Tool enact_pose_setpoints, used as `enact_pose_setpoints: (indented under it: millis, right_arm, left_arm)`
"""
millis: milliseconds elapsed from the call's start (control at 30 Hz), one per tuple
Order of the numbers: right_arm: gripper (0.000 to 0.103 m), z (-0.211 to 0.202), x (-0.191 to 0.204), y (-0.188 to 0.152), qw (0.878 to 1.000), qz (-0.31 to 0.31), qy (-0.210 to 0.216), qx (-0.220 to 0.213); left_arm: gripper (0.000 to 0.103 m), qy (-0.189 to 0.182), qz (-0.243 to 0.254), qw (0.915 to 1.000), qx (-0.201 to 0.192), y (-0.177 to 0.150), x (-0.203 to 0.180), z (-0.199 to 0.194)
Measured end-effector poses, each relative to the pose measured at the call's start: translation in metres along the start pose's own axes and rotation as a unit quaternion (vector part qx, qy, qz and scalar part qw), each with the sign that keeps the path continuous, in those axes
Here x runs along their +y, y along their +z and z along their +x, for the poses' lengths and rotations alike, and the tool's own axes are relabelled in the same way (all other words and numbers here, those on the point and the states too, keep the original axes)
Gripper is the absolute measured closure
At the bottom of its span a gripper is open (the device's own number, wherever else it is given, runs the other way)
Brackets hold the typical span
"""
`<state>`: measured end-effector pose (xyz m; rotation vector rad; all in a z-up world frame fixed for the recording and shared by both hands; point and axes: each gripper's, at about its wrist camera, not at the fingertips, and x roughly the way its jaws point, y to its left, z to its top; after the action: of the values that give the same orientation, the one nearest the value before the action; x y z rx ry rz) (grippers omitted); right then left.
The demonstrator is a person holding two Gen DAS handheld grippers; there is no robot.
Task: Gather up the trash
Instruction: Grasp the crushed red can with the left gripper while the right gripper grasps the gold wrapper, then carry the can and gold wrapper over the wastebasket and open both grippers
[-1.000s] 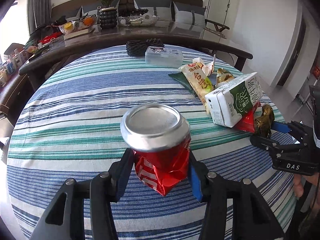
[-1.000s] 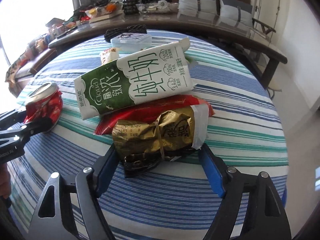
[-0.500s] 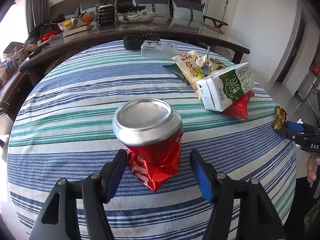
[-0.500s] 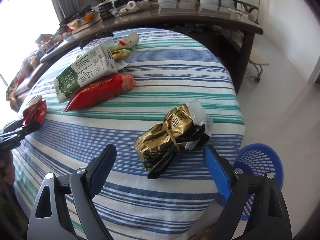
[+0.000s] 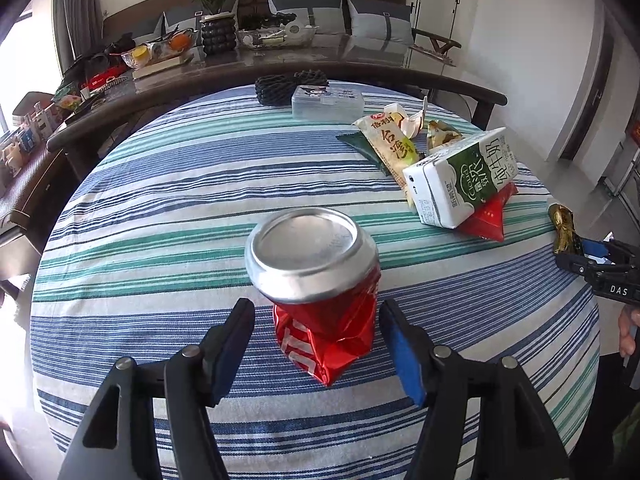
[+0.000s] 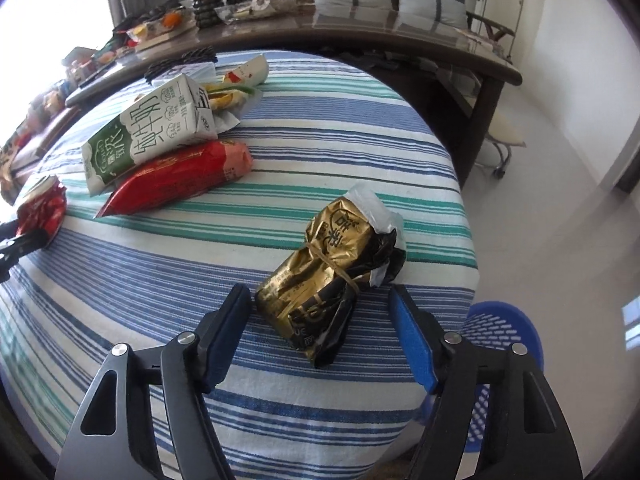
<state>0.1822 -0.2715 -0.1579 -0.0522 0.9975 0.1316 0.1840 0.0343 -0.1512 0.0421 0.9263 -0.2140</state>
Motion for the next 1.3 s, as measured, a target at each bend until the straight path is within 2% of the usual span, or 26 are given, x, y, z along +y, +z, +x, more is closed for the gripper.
enact_pose_setpoints:
  millis: [33,100,200,300,400,433,467,500,533,600,733,1033,1133,1300]
  right_arm:
    - [0.028,-0.003,-0.004,-0.002,1.0,0.003,0.008,0.003]
    - [0.011,-0.009,-0.008,-0.004,1.0,0.005,0.021,-0.004]
    - [0.01,-0.016,-0.015,-0.002,0.999,0.025,0.042,-0.015]
    - [0.01,-0.013,-0.022,-0.002,0.996,0.061,0.064,-0.008]
    - [0.011,-0.008,-0.023,0.002,0.995,0.084,0.061,-0.009]
    - [0.012,-0.006,-0.021,0.004,0.994,0.088,0.057,-0.009]
    - [0.022,-0.004,-0.02,0.006,0.995,0.089,0.052,-0.009]
    - [0.048,-0.002,-0.019,0.007,0.995,0.09,0.045,-0.008]
    - [0.065,-0.002,-0.018,0.008,0.995,0.092,0.038,-0.007]
    - [0.064,-0.007,-0.016,0.009,0.995,0.086,0.037,-0.015]
    - [0.064,-0.026,-0.002,0.009,0.997,0.042,0.049,-0.037]
    - [0.064,-0.043,0.01,0.005,0.994,0.018,0.088,-0.059]
    - [0.064,-0.042,0.009,0.004,0.993,0.02,0.101,-0.052]
    - [0.064,-0.05,-0.001,0.004,0.993,0.016,0.106,-0.053]
  left_arm:
    - [0.037,-0.003,0.001,1.0,-0.005,0.0,0.001,-0.003]
    - [0.037,-0.021,0.001,0.9997,-0.014,0.002,0.003,-0.006]
    - [0.032,-0.036,0.002,0.9991,-0.021,0.005,-0.001,-0.004]
    - [0.032,-0.023,0.01,0.9993,-0.027,0.01,-0.005,-0.002]
    - [0.032,-0.015,0.014,0.9994,-0.028,0.014,-0.007,0.001]
    - [0.033,-0.012,0.014,0.9994,-0.029,0.014,-0.007,0.003]
    - [0.035,-0.011,0.012,0.9995,-0.028,0.015,-0.006,0.004]
    - [0.041,-0.014,0.01,0.9994,-0.029,0.015,-0.005,0.005]
    - [0.052,-0.023,0.007,0.9993,-0.027,0.015,-0.004,0.005]
    - [0.058,-0.036,0.002,0.999,-0.027,0.015,-0.002,0.004]
    - [0.058,-0.041,0.005,0.9986,-0.034,0.011,-0.001,-0.006]
    - [0.058,-0.077,-0.018,0.9947,-0.065,0.002,-0.004,-0.039]
    - [0.058,-0.088,-0.014,0.9937,-0.068,0.0,-0.018,-0.047]
    - [0.058,-0.119,0.01,0.9902,-0.072,0.007,-0.062,-0.055]
